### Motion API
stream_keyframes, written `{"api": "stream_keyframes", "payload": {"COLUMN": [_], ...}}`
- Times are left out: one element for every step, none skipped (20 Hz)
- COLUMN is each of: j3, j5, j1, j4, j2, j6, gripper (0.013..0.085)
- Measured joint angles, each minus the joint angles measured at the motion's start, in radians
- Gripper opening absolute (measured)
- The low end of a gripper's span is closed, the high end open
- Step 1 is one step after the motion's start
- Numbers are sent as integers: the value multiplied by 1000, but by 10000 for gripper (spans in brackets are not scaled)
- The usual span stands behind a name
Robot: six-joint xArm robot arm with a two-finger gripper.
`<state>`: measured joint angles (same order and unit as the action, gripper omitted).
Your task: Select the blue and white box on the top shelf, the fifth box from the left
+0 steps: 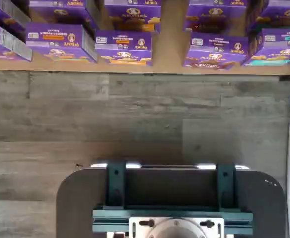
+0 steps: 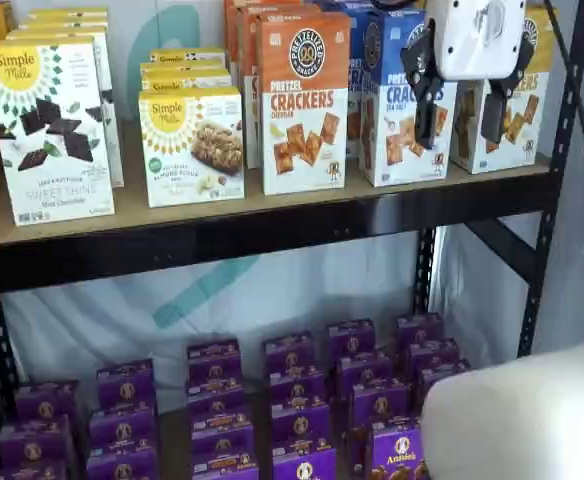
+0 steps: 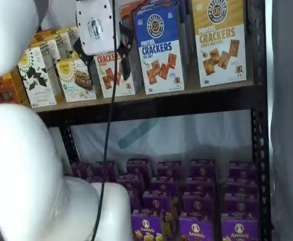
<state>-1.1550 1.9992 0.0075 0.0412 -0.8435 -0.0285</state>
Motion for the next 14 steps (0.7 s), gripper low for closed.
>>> {"api": "stream_keyframes", "payload": {"j3": [4, 16, 21, 23, 23, 23, 24, 24, 24, 24, 23, 21, 19, 16], "j5": [-8, -27, -38, -42, -44, -46, -50, -53, -57, -63, -69, -77, -85, -95], "j1": [-6, -26, -37, -40, -38, -33, -28, -24, -20, -16, -15, -15, -17, -20], "j4": [7, 28, 40, 45, 44, 39, 34, 28, 21, 14, 8, 3, -1, -5], "j2": [-5, -17, -23, -25, -26, -26, -25, -24, -22, -18, -13, -7, 0, 7], "j6": [4, 14, 20, 23, 22, 19, 17, 15, 13, 13, 13, 16, 19, 23], "gripper": [850, 850, 850, 850, 850, 850, 850, 850, 850, 850, 850, 850, 850, 850]}}
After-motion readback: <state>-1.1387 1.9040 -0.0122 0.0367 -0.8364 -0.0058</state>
